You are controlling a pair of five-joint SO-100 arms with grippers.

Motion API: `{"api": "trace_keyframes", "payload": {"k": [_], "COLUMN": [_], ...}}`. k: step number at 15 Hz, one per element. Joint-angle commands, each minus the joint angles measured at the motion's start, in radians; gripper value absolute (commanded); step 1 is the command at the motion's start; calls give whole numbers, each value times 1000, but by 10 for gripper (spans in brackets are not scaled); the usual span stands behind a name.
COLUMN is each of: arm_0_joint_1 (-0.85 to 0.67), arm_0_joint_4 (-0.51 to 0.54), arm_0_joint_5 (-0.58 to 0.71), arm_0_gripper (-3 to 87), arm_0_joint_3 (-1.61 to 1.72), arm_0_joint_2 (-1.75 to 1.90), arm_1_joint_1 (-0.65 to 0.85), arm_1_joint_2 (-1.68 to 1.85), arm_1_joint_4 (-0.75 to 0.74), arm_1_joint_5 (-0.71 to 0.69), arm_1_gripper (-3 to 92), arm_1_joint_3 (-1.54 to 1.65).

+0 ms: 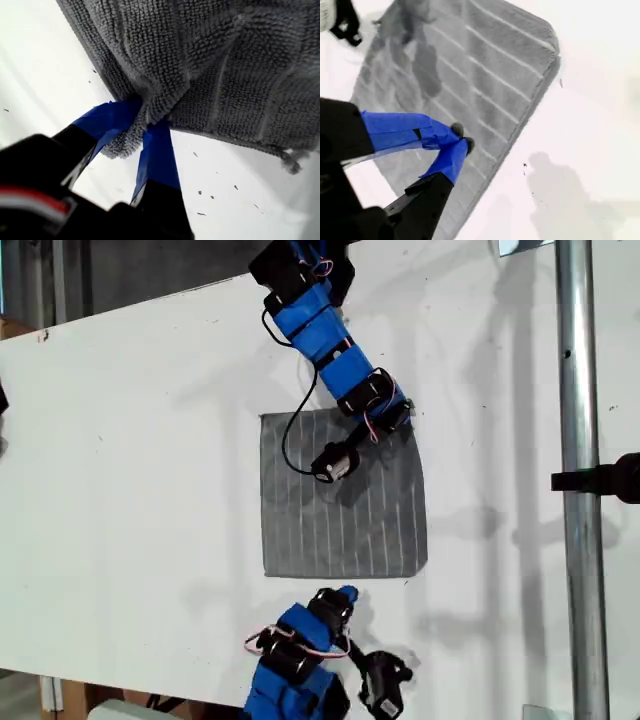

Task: Grasp corners of a towel and fold twice.

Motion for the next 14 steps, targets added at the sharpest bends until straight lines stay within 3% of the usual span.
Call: {"api": "trace_keyframes", "payload": {"k": [1, 2, 5, 6, 7, 14], "arm_0_joint_1": [74, 91, 110, 115, 115, 110], "arm_0_joint_4": [133, 97, 87, 77, 84, 57], "arm_0_joint_5": [69, 87, 115, 126, 124, 101], "arm_0_gripper": [-17, -10, 206, 320, 366, 368], "arm_0_joint_3": [-594, -604, -607, -609, -604, -575], "arm_0_joint_2": [-445, -488, -500, -499, -497, -739], "arm_1_joint_1": [18, 17, 11, 11, 11, -2], "arm_1_joint_2": [28, 28, 25, 23, 23, 18], "arm_1_joint_4": [0, 0, -8, -8, -8, -5], "arm_1_joint_5": [-9, -9, 0, 0, 0, 0], "arm_1_gripper": [-1, -1, -1, -1, -1, -1], "arm_1_joint_3": [-23, -25, -32, -37, -38, -55]}}
